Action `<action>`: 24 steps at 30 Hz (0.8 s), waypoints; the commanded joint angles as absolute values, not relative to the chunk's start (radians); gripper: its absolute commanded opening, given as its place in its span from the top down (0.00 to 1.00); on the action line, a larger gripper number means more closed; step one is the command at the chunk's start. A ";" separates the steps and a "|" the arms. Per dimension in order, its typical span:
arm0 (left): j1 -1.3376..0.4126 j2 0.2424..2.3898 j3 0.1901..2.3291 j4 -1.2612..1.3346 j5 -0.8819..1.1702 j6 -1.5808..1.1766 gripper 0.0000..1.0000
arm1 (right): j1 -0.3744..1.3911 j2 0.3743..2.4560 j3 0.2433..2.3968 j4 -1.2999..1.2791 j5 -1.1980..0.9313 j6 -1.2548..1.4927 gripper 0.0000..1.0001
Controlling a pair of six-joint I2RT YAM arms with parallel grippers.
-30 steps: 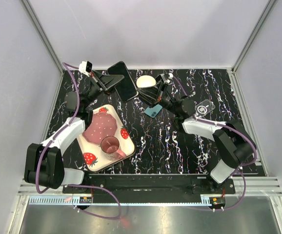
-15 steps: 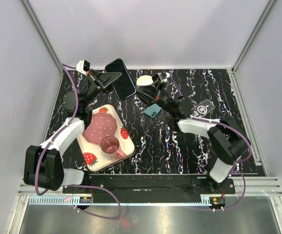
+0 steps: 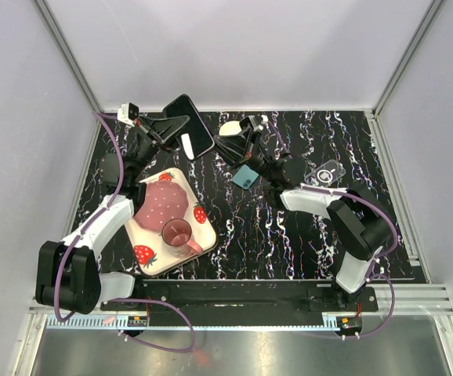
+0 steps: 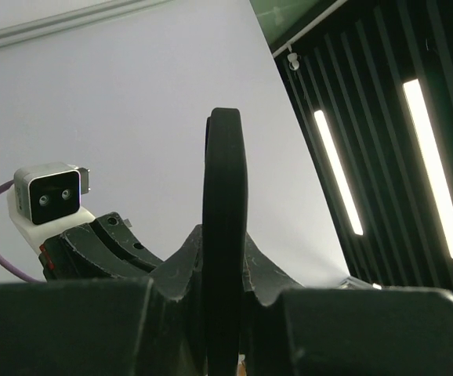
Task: Take the phone out of the phone case
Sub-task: Remove the phone case from the phone.
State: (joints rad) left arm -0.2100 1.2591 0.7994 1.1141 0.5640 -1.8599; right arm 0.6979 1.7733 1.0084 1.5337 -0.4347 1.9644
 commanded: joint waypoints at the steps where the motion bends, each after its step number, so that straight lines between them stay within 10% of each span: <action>1: -0.241 1.173 0.831 1.463 0.428 -2.072 1.00 | 0.739 1.885 0.951 1.549 -0.548 1.885 1.00; 24: -0.250 1.204 0.821 1.601 0.311 -2.146 1.00 | 0.738 1.968 0.813 1.396 -0.560 1.675 1.00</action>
State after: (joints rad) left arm -0.2016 1.2652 0.7322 0.9985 0.4950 -1.7973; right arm 0.6930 1.8423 0.9085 1.5452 -0.3294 1.8824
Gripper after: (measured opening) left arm 0.156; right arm 0.044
